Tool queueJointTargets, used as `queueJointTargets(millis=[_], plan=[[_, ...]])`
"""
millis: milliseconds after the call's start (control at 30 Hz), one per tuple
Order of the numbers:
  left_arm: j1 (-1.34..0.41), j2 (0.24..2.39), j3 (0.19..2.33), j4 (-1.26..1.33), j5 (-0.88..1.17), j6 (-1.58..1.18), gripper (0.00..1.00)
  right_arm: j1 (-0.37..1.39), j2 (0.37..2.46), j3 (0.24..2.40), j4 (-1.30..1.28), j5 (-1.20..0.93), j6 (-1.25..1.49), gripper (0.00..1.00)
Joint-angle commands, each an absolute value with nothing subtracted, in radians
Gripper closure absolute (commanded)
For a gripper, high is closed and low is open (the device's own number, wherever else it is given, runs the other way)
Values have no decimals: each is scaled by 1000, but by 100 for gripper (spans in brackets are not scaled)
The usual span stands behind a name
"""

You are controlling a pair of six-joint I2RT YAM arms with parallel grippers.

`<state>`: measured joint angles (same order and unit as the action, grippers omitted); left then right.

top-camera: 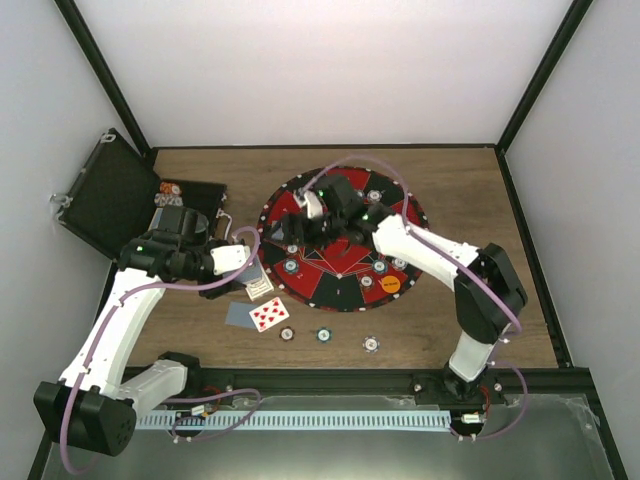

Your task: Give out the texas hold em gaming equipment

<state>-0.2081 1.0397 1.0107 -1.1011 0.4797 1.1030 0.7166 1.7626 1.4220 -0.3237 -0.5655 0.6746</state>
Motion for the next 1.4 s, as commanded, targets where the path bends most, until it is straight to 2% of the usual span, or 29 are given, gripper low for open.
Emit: queueJointTargets(millis=[0, 200, 633, 1367], plan=[[-209, 1044, 1038, -1092, 512, 1106, 96, 763, 1675, 1240, -116, -686, 802, 7], [-208, 1055, 1043, -1089, 511, 1106, 96, 808, 1618, 1110, 52, -760, 891, 7], [-209, 1065, 1049, -1096, 511, 1117, 96, 832, 1606, 1073, 160, -788, 959, 10], [-209, 1058, 1070, -1119, 513, 1118, 96, 922, 1794, 1216, 198, -819, 980, 15]])
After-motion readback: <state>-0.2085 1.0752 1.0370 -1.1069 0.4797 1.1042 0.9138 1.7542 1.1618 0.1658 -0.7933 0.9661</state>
